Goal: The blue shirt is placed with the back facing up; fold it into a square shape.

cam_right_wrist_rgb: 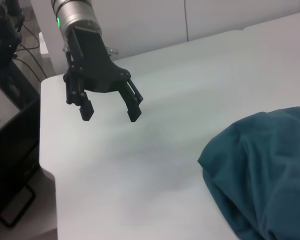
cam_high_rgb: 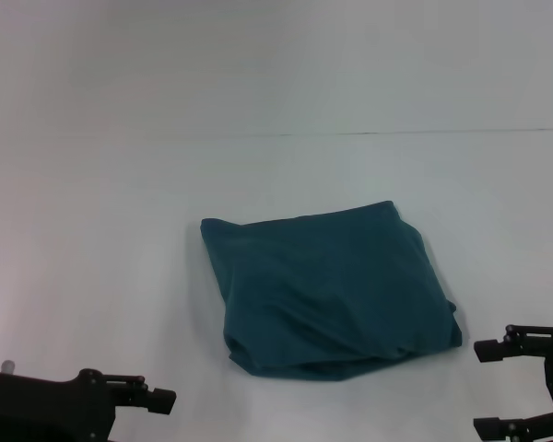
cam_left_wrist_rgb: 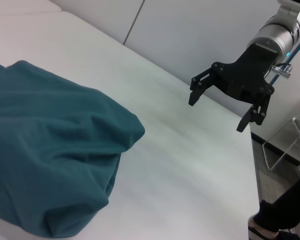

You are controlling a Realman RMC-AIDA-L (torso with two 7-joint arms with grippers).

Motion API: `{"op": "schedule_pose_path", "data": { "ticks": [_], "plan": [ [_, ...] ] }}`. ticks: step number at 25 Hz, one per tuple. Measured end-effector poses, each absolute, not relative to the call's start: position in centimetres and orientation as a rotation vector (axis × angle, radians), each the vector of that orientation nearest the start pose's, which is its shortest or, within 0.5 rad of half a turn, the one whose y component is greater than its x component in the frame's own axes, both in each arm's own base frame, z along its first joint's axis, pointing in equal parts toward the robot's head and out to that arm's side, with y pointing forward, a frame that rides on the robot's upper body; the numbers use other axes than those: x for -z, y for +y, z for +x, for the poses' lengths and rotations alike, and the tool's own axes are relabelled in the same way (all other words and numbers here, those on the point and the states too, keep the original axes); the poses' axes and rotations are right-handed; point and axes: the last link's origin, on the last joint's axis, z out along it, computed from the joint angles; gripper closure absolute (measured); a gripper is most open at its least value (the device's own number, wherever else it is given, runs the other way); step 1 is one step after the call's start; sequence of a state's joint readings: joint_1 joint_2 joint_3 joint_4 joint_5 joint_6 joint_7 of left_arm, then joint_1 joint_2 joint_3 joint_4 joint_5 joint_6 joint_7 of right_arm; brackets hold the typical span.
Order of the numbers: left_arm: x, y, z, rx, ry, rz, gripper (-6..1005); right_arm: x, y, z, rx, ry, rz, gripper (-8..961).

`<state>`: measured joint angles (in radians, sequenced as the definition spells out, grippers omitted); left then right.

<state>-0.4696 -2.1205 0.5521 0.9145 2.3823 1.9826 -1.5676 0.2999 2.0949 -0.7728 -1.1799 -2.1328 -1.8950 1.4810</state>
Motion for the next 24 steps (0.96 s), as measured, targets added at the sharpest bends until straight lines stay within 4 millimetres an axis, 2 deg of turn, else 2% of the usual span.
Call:
{"op": "schedule_pose_path", "data": {
  "ticks": [24],
  "plan": [
    [-2.64, 26.82, -27.04, 0.460, -0.867, -3.055, 137, -5.25, 26.65, 26.87, -0.385, 0.448, -2.952, 22]
  ]
}}
